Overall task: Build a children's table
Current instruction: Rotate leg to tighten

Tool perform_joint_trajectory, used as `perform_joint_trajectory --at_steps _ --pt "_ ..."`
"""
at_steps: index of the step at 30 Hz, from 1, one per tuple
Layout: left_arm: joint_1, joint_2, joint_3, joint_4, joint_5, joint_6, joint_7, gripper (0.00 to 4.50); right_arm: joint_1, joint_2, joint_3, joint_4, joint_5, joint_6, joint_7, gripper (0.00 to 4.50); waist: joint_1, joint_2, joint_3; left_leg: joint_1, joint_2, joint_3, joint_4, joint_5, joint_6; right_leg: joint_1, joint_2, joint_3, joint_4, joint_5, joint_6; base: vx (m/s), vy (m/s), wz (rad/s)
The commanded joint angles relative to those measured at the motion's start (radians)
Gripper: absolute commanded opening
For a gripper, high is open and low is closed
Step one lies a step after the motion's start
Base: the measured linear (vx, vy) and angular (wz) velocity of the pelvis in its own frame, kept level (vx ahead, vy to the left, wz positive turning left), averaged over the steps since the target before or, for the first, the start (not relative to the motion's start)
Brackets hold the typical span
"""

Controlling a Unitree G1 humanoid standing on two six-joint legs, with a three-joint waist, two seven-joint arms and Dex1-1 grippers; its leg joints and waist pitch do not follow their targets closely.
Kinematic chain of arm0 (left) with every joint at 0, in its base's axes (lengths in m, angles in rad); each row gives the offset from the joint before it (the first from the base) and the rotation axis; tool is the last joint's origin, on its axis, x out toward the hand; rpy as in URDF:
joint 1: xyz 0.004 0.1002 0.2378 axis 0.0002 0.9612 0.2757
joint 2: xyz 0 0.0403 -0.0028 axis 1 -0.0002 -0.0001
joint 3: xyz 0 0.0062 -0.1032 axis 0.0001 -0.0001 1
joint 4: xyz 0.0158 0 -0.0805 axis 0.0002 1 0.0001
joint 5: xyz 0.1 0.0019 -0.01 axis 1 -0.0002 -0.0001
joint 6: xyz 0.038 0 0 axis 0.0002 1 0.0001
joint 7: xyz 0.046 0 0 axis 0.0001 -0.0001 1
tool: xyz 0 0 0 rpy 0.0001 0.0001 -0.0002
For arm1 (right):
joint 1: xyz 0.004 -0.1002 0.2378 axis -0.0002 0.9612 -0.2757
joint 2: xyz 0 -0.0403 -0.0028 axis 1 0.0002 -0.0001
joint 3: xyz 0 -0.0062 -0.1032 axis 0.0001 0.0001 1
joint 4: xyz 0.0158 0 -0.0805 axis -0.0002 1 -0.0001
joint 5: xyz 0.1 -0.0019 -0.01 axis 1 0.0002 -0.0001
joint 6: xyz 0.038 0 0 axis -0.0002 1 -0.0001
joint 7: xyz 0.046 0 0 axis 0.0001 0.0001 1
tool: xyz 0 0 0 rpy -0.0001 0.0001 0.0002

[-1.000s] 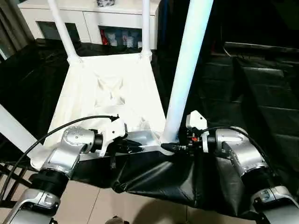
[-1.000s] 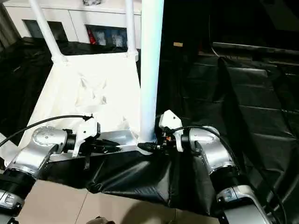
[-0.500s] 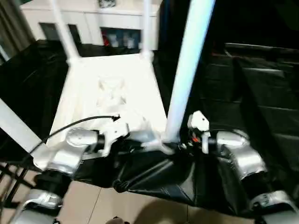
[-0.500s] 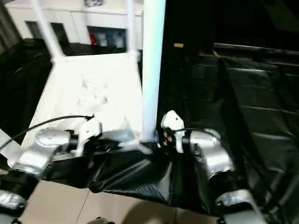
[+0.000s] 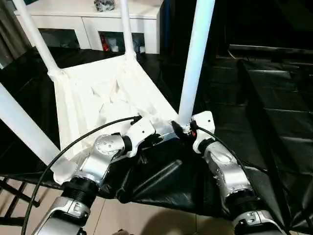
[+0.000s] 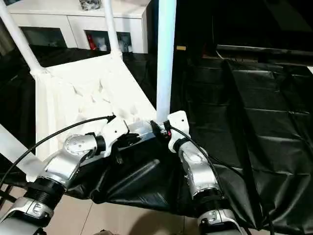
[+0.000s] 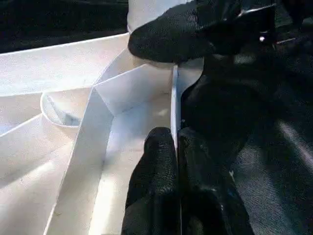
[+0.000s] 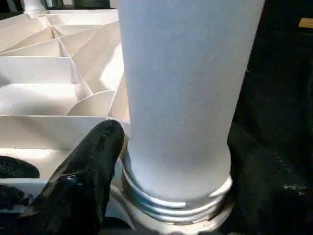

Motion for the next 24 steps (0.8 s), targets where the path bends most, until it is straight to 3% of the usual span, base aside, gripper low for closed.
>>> perform_joint_trajectory --at_steps 1,2,3,4,5,6,7,9,10,14,17,24 --pt "0.002 -0.032 -0.003 -0.022 -0.03 -0.039 0.028 0.0 -0.014 0.024 0.083 -0.004 0.005 -0.028 0.107 3.73 0.002 -0.007 -0.054 0.003 0.034 -0.022 -0.082 -0.278 0.026 0.042 -0.049 0.035 -0.084 -0.284 -0.172 0.0 0.0 0.0" --pt "0.005 -0.021 -0.001 -0.025 -0.033 -0.042 0.01 0.0 -0.019 0.005 0.083 -0.008 0.011 -0.028 0.135 3.8 0.001 -0.012 -0.055 0.003 0.033 -0.021 -0.08 -0.274 0.031 0.043 -0.046 0.034 -0.084 -0.263 -0.177 0.0 0.0 0.0" --pt "0.007 -0.012 0.0 -0.024 -0.034 -0.046 -0.003 0.0 -0.023 -0.012 0.083 -0.013 0.016 -0.026 0.162 3.8 0.002 -0.007 -0.055 0.003 0.033 -0.021 -0.079 -0.269 0.033 0.044 -0.046 0.034 -0.082 -0.251 -0.18 0.0 0.0 0.0" --pt "0.007 -0.009 0.0 -0.024 -0.034 -0.047 -0.007 0.0 -0.024 -0.017 0.083 -0.014 0.018 -0.026 0.17 3.8 0.001 -0.01 -0.055 0.001 0.033 -0.019 -0.078 -0.264 0.038 0.045 -0.046 0.035 -0.082 -0.235 -0.185 0.0 0.0 0.0" --pt "0.009 0.003 -0.001 -0.024 -0.038 -0.054 -0.025 0.0 -0.029 -0.04 0.085 -0.02 0.024 -0.021 0.208 4.11 0.002 -0.008 -0.056 0.001 0.032 -0.019 -0.076 -0.256 0.04 0.046 -0.046 0.034 -0.08 -0.219 -0.192 0.0 0.0 0.0" --pt "0.011 0.013 -0.002 -0.025 -0.043 -0.062 -0.044 0.0 -0.031 -0.062 0.088 -0.025 0.028 -0.013 0.244 4.11 0.002 -0.007 -0.057 0.001 0.032 -0.019 -0.075 -0.251 0.043 0.047 -0.046 0.033 -0.079 -0.209 -0.197 0.0 0.0 0.0" --pt "0.014 0.026 -0.003 -0.029 -0.056 -0.07 -0.077 0.0 -0.034 -0.098 0.099 -0.031 0.026 0.001 0.3 4.2 0.003 0.006 -0.058 0.001 0.032 -0.019 -0.074 -0.241 0.046 0.048 -0.046 0.033 -0.074 -0.182 -0.207 0.0 0.0 0.0" --pt "0.018 0.04 -0.004 -0.034 -0.073 -0.081 -0.117 0.0 -0.035 -0.142 0.115 -0.036 0.023 0.01 0.37 4.29 0.002 -0.004 -0.058 -0.001 0.031 -0.018 -0.07 -0.234 0.057 0.053 -0.044 0.03 -0.073 -0.15 -0.225 0.0 0.0 0.0" --pt "0.025 0.058 -0.005 -0.046 -0.101 -0.091 -0.178 0.0 -0.039 -0.189 0.125 -0.037 0.022 0.017 0.442 4.29 0.002 -0.004 -0.058 -0.001 0.031 -0.016 -0.07 -0.233 0.061 0.053 -0.044 0.031 -0.074 -0.149 -0.229 0.0 0.0 0.0" --pt "0.031 0.095 -0.006 -0.053 -0.131 -0.107 -0.264 0.0 -0.068 -0.232 0.113 0.0 0.043 0.01 0.546 4.29 0.008 -0.003 -0.059 0.0 0.037 -0.014 -0.067 -0.214 0.076 0.051 -0.043 0.028 -0.066 -0.132 -0.257 0.0 0.0 0.0" --pt "0.034 0.113 -0.008 -0.054 -0.141 -0.106 -0.298 0.0 -0.085 -0.241 0.115 0.017 0.052 0.002 0.586 4.29 0.012 -0.003 -0.059 0.006 0.041 -0.013 -0.067 -0.223 0.072 0.047 -0.044 0.029 -0.067 -0.142 -0.263 0.0 0.0 0.0" --pt "0.031 0.167 0.006 -0.044 -0.172 -0.108 -0.371 0.0 -0.117 -0.285 0.154 0.043 0.081 -0.005 0.759 4.13 0.024 -0.014 -0.058 0.004 0.04 -0.011 -0.067 -0.213 0.067 0.049 -0.045 0.03 -0.063 -0.147 -0.259 0.0 0.0 0.0"
